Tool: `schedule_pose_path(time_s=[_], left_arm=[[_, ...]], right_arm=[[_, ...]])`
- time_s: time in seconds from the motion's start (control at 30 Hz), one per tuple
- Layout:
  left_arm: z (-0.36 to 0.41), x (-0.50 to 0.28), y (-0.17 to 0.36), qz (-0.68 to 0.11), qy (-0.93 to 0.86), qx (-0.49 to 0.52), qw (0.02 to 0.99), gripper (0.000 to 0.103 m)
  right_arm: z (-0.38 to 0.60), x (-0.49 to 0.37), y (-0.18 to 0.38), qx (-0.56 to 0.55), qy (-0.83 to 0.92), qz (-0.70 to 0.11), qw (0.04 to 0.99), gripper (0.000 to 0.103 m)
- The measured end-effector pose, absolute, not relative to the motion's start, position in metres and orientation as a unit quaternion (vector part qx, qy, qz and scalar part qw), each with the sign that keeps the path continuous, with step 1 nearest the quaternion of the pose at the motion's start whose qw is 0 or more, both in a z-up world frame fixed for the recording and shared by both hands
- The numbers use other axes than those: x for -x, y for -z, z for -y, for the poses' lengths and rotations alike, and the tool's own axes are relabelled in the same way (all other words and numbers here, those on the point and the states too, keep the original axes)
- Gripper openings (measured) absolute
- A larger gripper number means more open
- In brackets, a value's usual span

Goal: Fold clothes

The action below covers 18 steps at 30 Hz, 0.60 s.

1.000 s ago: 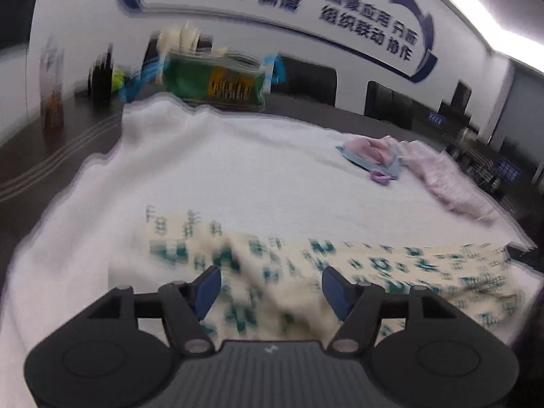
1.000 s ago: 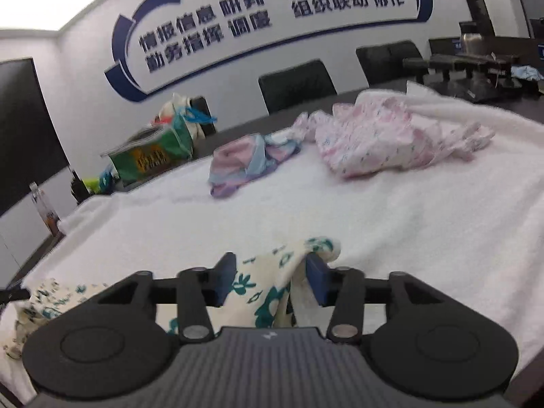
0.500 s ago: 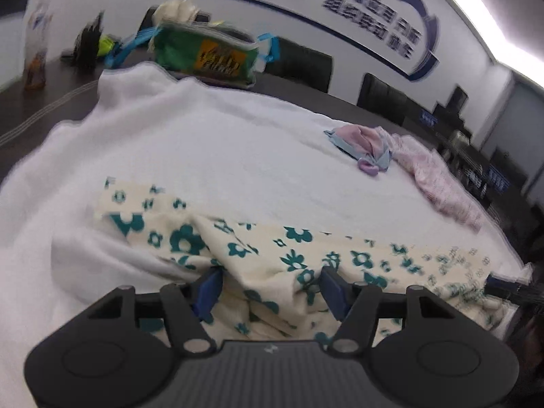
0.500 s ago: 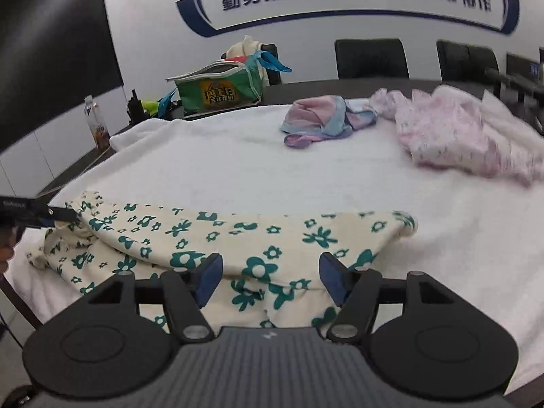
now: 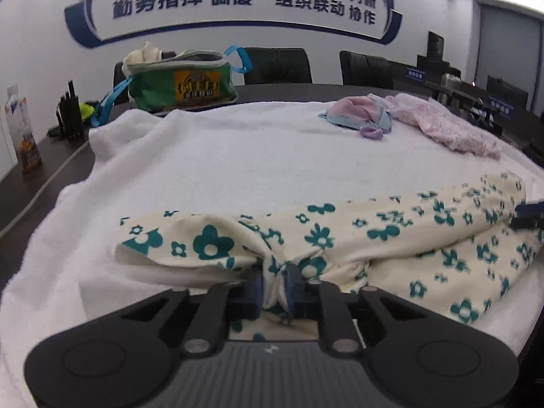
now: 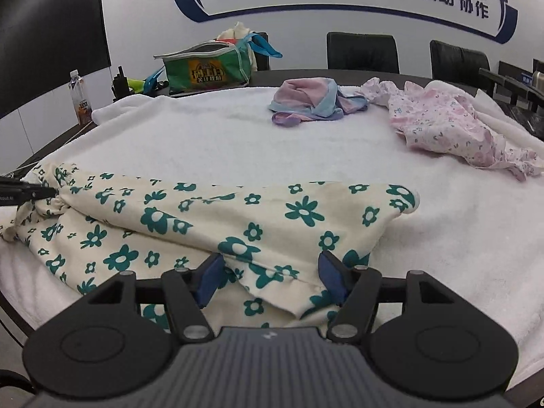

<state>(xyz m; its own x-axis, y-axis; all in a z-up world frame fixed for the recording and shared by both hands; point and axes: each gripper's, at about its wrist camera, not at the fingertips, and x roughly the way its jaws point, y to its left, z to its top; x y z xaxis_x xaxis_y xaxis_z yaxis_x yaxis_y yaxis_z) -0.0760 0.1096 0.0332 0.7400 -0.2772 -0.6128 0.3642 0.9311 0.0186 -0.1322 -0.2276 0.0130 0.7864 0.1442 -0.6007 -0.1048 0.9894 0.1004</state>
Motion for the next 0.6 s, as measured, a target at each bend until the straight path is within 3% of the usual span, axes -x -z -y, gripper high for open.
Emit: schedule_pose_path(time_s=[0.07, 0.17, 0.23, 0.3, 0.47, 0.6], left_arm=[[-0.116, 0.082, -0.046, -0.314, 0.173, -0.064, 0.931, 0.033], [-0.118, 0.084, -0.066, -0.305, 0.185, -0.065, 0.932, 0.034], [-0.11, 0.08, -0.082, -0.292, 0.204, -0.076, 0.931, 0.043], [-0.089, 0.072, -0.086, -0.287, 0.24, -0.11, 0.921, 0.062], [-0.042, 0.055, -0.048, -0.317, 0.26, -0.185, 0.893, 0.062], [-0.051, 0.051, -0.035, -0.331, 0.253, -0.146, 0.897, 0.063]], right_arm=[[0.229, 0.133, -0.014, -0.033, -0.066, -0.318, 0.945, 0.063], [0.238, 0.144, -0.028, -0.054, -0.062, -0.305, 0.949, 0.064], [0.249, 0.153, -0.039, -0.076, -0.054, -0.298, 0.95, 0.064], [0.265, 0.16, -0.047, -0.099, -0.034, -0.292, 0.951, 0.072], [0.297, 0.149, -0.038, -0.16, 0.001, -0.292, 0.943, 0.076], [0.299, 0.128, -0.017, -0.197, -0.028, -0.307, 0.931, 0.074]])
